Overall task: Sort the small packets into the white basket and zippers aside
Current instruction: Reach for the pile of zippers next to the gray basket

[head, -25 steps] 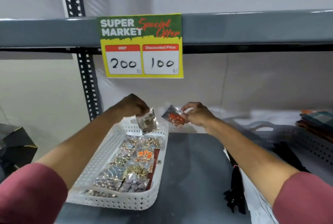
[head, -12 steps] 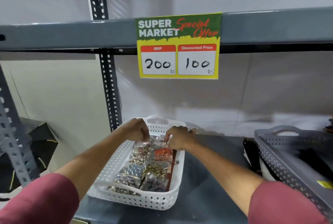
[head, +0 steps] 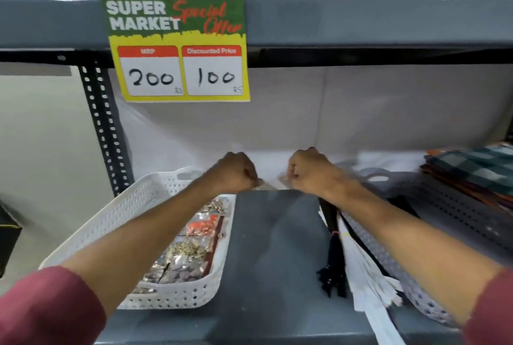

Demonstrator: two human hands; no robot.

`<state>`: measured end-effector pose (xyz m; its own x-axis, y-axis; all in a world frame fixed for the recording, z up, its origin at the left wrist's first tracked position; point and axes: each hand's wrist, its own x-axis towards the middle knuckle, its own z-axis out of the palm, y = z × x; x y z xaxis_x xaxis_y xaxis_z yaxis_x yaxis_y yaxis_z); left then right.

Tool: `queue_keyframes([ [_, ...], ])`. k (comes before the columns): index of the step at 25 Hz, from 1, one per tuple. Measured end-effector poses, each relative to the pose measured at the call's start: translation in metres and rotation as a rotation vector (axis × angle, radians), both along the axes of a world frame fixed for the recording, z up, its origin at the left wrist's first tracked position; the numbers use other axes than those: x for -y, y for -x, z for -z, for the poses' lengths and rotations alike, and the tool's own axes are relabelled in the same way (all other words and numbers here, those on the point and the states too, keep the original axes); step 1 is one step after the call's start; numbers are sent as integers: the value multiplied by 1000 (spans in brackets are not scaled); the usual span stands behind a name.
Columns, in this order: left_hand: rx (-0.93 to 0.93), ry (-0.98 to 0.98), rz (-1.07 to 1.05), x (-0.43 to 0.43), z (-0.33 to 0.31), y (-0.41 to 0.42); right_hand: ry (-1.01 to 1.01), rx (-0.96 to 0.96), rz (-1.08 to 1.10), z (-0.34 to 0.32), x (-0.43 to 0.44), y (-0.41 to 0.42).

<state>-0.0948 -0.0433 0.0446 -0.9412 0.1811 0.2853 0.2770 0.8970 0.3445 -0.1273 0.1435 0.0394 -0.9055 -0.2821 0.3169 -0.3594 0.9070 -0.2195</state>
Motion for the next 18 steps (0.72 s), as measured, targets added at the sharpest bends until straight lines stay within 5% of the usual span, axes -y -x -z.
queue_keyframes([
  [11,306,-185,-32,-150,68,-17,-429,293,180,47,-56,-67],
  [18,223,-269,-54,-149,87,-23,-273,255,226,65,-57,-75],
])
